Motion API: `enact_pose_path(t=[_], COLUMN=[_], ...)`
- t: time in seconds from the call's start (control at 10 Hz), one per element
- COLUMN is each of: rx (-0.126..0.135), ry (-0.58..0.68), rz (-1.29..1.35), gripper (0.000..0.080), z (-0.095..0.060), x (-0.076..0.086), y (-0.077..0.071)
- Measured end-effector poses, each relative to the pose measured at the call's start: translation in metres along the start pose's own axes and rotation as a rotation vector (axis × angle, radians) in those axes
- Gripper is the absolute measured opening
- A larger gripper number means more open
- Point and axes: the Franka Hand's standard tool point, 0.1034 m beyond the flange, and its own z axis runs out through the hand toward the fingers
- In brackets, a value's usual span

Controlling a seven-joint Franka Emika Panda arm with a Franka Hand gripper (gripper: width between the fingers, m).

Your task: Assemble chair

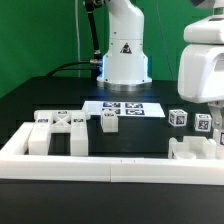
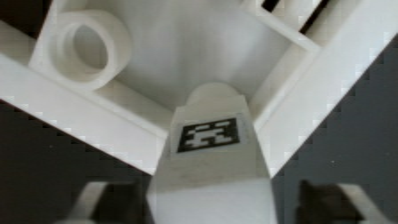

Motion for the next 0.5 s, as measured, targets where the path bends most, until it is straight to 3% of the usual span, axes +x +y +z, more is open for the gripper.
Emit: enact_pose_path(t=[0.1, 0.3, 0.5], rx=[0.000, 0.004, 0.006], ry=[0.000, 0.000, 0.000], rz=[0.015, 0.082, 0.315], gripper=[0.0288, 0.0288, 0.0288], z=[-0.0002, 0.0000, 0.0000], x=[0.0001, -0.0007, -0.0010], y=[0.0001, 0.0015, 0.0019])
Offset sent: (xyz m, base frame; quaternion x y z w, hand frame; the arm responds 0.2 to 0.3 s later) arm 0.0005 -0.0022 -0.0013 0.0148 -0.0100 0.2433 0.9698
